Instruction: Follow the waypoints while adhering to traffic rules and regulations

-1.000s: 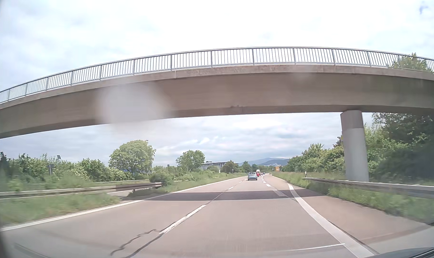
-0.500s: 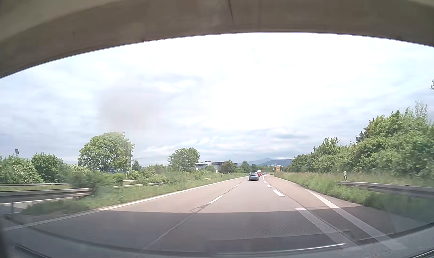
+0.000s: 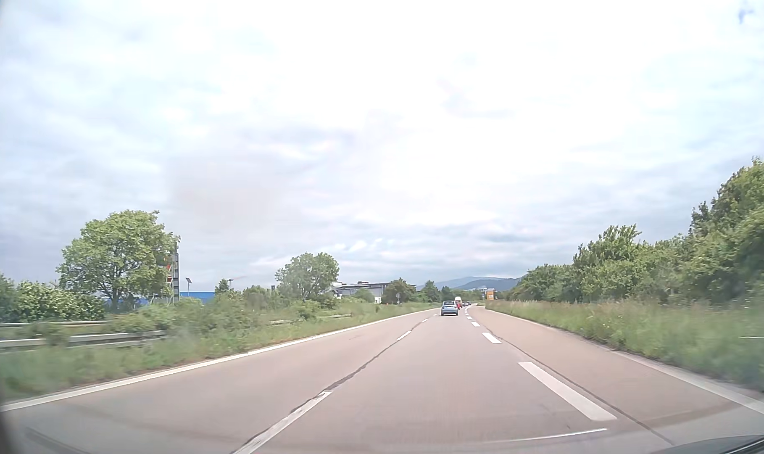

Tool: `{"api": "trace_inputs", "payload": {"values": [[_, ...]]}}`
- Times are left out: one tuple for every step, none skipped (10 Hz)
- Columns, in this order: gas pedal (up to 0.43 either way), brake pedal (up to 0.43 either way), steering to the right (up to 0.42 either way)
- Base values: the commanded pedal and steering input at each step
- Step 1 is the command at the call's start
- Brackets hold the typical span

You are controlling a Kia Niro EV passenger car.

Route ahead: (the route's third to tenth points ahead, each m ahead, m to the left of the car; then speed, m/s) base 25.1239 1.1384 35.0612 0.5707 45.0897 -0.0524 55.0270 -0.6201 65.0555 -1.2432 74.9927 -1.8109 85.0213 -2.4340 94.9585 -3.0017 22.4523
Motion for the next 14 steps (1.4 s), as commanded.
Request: {"api": "trace_inputs", "payload": {"values": [[0.157, 0.000, 0.002], [0.157, 0.000, 0.003], [0.169, 0.000, 0.003], [0.169, 0.000, 0.003], [0.169, 0.000, 0.003], [0.177, 0.000, 0.003], [0.177, 0.000, 0.003], [0.189, 0.000, 0.003], [0.189, 0.000, 0.003], [0.189, 0.000, 0.003], [0.197, 0.000, 0.003], [0.209, 0.000, 0.003], [0.209, 0.000, 0.003], [0.209, 0.000, 0.003]]}}
